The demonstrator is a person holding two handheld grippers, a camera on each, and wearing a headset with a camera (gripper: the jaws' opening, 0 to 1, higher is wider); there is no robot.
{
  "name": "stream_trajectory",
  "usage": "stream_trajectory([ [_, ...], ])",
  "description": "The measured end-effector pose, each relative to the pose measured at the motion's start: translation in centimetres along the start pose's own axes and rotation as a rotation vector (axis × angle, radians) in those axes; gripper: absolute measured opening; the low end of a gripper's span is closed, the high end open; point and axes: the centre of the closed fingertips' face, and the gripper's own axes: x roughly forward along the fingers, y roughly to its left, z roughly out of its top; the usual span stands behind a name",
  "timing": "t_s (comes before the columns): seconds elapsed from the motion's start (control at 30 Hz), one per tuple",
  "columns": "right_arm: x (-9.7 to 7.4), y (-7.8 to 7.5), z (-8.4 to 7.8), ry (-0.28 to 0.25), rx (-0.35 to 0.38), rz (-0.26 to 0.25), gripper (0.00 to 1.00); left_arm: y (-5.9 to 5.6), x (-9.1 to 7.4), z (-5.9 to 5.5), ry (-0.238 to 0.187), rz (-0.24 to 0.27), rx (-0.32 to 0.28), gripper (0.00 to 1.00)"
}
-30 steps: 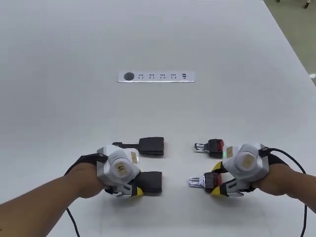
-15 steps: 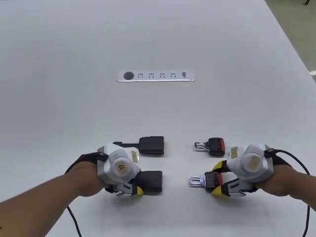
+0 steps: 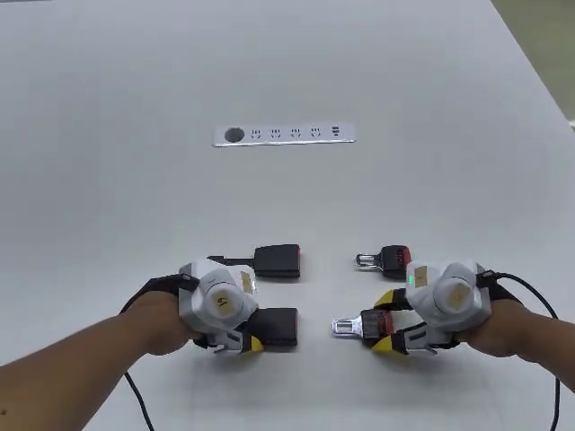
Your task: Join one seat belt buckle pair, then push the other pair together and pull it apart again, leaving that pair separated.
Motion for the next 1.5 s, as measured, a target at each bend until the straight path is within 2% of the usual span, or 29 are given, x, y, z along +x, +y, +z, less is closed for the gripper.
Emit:
stream_trajectory([
  [0.13, 0.1, 0.5, 0.9, -0.021, -0.001, 0.0, 0.34, 0.1, 0.1, -0.1, 0.004, -0.001, 0.002, 0.34],
  [0.3, 0.7, 0.3, 1.9, -0.052, 0.008, 0.005, 0.34, 0.1, 0.1, -0.2, 0.006, -0.001, 0.001, 0.34],
  [0.67, 1.4, 0.2, 3.8, -0.086, 0.016, 0.007, 0.34, 0.0, 0.0, 0.0, 0.013, -0.005, 0.007, 0.34],
  [0.83, 2.0, 0.6, 4.4, -0.092, 0.007, 0.012, 0.34, -0.1, 0.0, 0.1, 0.015, -0.006, 0.007, 0.34],
  [1.07, 2.8, 1.1, 5.6, -0.113, 0.039, 0.026, 0.34, 0.0, 0.1, -0.1, 0.012, -0.007, 0.008, 0.33],
  [1.1, 2.8, 1.1, 5.4, -0.097, -0.001, 0.018, 0.34, 0.0, 0.1, -0.1, 0.015, -0.008, 0.011, 0.33],
  [1.33, 2.9, 1.0, 5.7, -0.109, 0.026, 0.009, 0.34, 0.0, 0.1, 0.0, 0.023, -0.013, 0.027, 0.33],
  [1.5, 3.4, 1.2, 6.0, -0.104, 0.027, 0.006, 0.33, 0.0, 0.1, 0.0, 0.045, -0.027, 0.062, 0.33],
])
